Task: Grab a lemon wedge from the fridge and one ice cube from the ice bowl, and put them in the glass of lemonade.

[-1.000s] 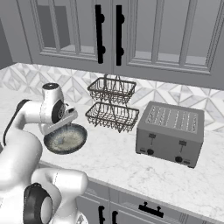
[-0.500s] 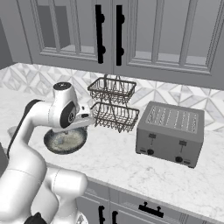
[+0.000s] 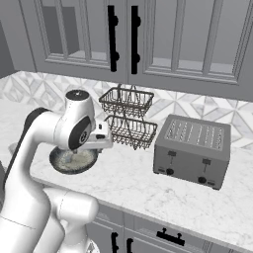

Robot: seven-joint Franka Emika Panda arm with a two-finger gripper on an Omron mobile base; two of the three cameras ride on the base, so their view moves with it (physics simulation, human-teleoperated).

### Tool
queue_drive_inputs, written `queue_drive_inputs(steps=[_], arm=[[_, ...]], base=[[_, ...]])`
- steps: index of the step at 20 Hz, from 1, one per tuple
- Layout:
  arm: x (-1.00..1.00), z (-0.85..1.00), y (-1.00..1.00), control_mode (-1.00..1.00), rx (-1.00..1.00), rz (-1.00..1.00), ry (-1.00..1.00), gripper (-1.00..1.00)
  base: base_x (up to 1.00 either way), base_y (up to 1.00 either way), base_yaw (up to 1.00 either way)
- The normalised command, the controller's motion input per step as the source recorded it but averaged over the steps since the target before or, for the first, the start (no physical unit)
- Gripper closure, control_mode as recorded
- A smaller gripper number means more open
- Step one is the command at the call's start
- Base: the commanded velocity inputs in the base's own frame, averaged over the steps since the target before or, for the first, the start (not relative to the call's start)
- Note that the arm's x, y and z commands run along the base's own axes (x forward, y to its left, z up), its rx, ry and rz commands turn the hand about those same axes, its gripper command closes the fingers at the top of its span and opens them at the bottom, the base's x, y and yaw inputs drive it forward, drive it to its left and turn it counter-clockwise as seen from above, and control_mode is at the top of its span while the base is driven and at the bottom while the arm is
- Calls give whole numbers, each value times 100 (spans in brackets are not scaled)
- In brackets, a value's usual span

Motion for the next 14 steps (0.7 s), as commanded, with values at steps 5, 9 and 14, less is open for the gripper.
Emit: queue_drive_inputs(steps=[5, 9, 14], arm=[[0, 0, 0, -100, 0, 0, 0, -100], [0, 0, 0, 100, 0, 0, 0, -100], [0, 0, 0, 100, 0, 0, 0, -100]], base=[[0, 0, 0], [0, 0, 0], [-62, -42, 0]])
